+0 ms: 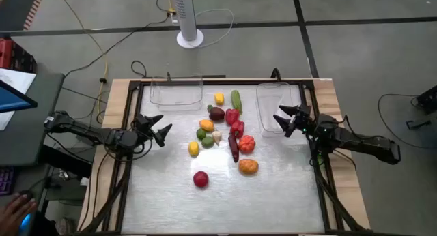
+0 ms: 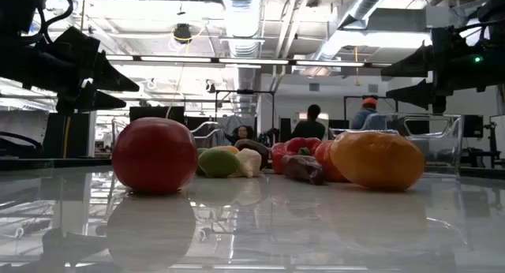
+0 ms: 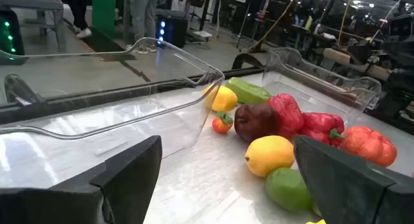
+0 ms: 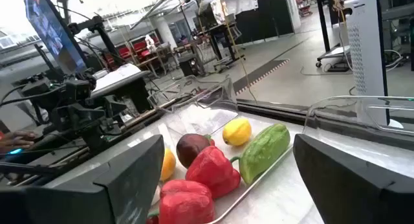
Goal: Sort produce into baskets
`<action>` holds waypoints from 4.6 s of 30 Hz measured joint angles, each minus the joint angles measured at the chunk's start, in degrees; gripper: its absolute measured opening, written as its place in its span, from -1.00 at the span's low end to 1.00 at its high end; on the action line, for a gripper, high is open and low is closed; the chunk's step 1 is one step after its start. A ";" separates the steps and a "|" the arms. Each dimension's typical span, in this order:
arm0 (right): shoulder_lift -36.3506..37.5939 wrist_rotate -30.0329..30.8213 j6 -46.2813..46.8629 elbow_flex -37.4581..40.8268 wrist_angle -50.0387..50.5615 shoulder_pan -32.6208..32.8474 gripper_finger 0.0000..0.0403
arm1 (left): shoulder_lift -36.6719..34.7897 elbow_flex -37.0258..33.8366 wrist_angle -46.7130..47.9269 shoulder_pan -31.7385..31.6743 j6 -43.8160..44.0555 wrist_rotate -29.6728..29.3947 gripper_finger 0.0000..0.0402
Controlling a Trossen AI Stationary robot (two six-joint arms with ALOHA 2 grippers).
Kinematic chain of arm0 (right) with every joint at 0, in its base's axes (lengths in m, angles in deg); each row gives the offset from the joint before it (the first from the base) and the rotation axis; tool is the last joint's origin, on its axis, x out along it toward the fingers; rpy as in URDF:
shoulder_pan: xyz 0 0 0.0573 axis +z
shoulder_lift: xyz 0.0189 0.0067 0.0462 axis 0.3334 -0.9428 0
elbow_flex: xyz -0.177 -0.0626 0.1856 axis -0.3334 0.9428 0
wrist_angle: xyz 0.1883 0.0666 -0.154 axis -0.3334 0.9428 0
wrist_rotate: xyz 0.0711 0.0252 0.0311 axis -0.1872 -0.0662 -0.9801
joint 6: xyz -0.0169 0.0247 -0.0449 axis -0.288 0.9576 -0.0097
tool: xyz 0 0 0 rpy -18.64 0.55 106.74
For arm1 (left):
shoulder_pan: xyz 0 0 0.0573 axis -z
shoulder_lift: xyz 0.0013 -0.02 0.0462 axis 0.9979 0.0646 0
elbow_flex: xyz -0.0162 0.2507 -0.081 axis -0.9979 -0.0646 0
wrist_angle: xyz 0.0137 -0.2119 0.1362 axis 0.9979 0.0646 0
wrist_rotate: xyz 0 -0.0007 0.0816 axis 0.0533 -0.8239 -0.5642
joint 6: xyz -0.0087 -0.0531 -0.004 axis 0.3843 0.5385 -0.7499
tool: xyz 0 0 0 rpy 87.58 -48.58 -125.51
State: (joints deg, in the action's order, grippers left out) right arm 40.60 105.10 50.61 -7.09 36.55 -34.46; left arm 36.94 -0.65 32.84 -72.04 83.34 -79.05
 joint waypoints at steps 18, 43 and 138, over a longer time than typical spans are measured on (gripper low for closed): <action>0.02 0.00 0.00 0.00 0.02 -0.02 0.83 | 0.00 0.00 0.01 0.00 0.00 0.00 0.69; 0.02 0.00 -0.01 0.00 0.01 -0.01 0.83 | 0.00 0.00 0.01 0.00 0.00 0.00 0.69; -2.62 -7.04 0.16 -5.07 -4.62 0.31 0.83 | 0.02 1.75 -18.14 0.00 -15.24 44.21 0.69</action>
State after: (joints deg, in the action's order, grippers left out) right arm 37.98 98.05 50.77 -12.16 31.93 -34.15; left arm 36.96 1.11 14.69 -72.04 68.10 -34.84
